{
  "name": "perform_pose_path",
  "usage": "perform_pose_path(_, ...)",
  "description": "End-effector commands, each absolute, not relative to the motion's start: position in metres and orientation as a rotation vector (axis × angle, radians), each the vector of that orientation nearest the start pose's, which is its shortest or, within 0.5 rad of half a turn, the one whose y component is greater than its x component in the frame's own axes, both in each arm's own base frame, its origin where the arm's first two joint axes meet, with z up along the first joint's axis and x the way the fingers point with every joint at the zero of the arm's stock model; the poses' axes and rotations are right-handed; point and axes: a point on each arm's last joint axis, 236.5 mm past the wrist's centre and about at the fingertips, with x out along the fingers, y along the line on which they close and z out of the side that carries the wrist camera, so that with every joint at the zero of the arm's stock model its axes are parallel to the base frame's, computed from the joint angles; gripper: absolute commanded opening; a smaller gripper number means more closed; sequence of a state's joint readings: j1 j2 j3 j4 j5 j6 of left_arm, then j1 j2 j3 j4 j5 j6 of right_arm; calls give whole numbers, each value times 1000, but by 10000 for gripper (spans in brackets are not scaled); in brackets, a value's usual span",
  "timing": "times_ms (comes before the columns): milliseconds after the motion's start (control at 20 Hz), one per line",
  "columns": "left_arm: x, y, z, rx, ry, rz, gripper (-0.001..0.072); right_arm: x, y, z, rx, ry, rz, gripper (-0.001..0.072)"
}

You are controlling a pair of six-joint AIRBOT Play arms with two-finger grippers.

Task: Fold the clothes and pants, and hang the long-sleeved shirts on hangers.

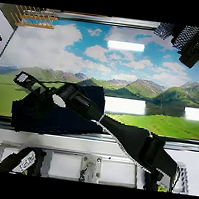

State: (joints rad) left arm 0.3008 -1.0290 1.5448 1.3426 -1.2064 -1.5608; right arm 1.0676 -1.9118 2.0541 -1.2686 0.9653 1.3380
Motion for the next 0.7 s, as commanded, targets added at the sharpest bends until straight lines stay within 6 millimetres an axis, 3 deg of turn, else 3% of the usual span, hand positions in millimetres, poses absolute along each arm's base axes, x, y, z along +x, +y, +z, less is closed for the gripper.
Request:
perform_pose_path(0, 386, 67, 264, -242, 662, 107, 9, 279, 527, 98, -492, 777, 1119, 720)
perform_pose_path(200, 379, 65, 254, -245, 712, 103, 9, 322, 441, 97, -448, 871, 974, 720)
perform_pose_path(400, 368, 60, 217, -270, 774, 103, 9, 354, 300, 51, -343, 1070, 739, 720)
perform_pose_path(500, 356, 52, 185, -302, 820, 93, 9, 354, 235, 15, -234, 1198, 622, 720)
perform_pose_path(550, 350, 47, 170, -318, 844, 84, 9, 350, 214, -2, -164, 1259, 583, 720)
perform_pose_path(650, 338, 33, 142, -316, 893, 63, 9, 337, 196, -29, 21, 1365, 544, 720)
